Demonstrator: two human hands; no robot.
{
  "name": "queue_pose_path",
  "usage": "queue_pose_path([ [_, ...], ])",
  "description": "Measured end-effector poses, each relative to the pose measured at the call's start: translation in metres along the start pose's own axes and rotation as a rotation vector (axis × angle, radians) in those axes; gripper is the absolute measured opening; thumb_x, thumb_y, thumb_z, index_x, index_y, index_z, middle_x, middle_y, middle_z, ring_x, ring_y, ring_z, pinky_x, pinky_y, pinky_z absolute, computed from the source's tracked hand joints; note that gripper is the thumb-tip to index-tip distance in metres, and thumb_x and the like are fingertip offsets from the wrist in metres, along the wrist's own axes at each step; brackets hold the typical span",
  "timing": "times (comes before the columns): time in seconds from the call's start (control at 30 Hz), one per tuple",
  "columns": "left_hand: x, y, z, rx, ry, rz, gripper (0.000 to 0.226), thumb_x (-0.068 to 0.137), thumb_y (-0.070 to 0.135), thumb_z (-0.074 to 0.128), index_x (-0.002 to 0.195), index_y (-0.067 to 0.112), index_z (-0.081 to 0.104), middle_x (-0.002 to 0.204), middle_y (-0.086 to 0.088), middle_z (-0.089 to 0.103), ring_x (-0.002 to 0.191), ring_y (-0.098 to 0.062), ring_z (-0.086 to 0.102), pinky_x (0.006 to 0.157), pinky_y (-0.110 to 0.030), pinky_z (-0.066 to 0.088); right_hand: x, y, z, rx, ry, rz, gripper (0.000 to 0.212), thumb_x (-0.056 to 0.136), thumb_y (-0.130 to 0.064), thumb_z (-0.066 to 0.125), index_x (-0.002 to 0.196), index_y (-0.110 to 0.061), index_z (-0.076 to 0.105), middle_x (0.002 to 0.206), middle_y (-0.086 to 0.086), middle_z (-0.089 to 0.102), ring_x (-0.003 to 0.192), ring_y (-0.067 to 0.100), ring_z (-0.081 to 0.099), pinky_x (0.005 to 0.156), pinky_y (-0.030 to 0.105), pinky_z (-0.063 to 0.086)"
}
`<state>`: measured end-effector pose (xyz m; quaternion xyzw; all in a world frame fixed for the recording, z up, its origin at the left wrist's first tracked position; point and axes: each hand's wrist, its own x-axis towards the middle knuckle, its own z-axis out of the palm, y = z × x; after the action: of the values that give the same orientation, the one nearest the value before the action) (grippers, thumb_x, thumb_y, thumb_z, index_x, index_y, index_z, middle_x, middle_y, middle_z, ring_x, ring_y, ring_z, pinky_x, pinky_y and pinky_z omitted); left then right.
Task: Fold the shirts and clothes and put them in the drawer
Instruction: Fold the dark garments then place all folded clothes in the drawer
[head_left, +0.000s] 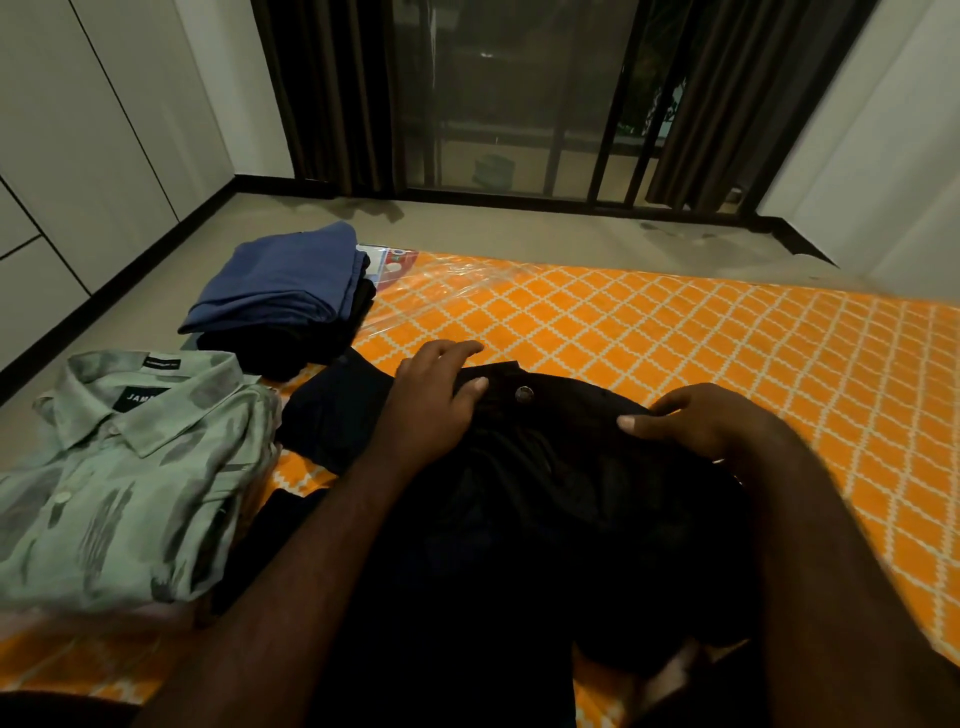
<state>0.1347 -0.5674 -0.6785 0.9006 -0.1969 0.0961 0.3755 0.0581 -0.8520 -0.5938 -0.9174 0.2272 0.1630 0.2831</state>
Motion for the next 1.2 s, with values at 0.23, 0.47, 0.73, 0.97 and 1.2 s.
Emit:
queue_pose_path([
  [0.23,0.004,-0.019,0.003,-0.077,-0.182,-0.346,0.066,0.097,0.043,0.064,0.154,0.026,0.035,0.144,-0.01,0.05,0.124,-0.027,0.054,0.088,-0.03,0.038,0.013,0.017,-0.005,0.165,0.296,0.096,0.056,0.063,-0.038,0.097,0.105,-0.008,0.075,0.1,0.013,0.073,0.089,0.031,0.068,0.071,0.035,0.05],
  [0.47,0.046,-0.029,0.016,-0.089,-0.208,-0.689,0.082,0.094,0.048,0.066,0.154,0.004,0.03,0.155,-0.019,0.041,0.137,-0.038,0.045,0.099,-0.039,0.045,0.031,0.064,-0.025,0.37,0.084,0.26,0.068,0.066,-0.023,0.096,0.12,0.008,0.067,0.109,0.021,0.068,0.09,0.036,0.066,0.073,0.042,0.049],
  [0.73,0.061,-0.047,0.023,-0.406,0.01,-0.791,0.04,0.078,0.033,0.088,0.092,0.002,0.068,0.096,-0.013,0.071,0.086,-0.032,0.069,0.08,-0.043,0.061,0.052,0.082,-0.007,0.416,-0.007,0.361,0.039,0.088,-0.022,0.079,0.115,0.004,0.069,0.115,0.022,0.069,0.105,0.042,0.068,0.095,0.05,0.055],
  [0.97,0.062,-0.024,-0.028,-0.113,0.375,-0.386,0.026,0.098,0.037,0.065,0.095,0.011,0.071,0.092,-0.007,0.071,0.086,-0.026,0.065,0.071,-0.033,0.045,0.031,0.054,-0.019,0.499,0.736,0.073,0.037,0.085,-0.031,0.083,0.111,-0.007,0.072,0.109,0.015,0.072,0.103,0.034,0.067,0.081,0.034,0.048],
  [1.2,0.061,0.053,-0.049,0.046,0.462,-0.181,0.028,0.095,0.039,0.064,0.102,0.014,0.072,0.094,-0.007,0.073,0.089,-0.028,0.067,0.073,-0.034,0.05,0.025,0.009,-0.016,0.641,0.71,-0.15,0.027,0.08,-0.024,0.085,0.097,-0.013,0.068,0.093,0.004,0.07,0.088,0.023,0.065,0.079,0.036,0.052],
])
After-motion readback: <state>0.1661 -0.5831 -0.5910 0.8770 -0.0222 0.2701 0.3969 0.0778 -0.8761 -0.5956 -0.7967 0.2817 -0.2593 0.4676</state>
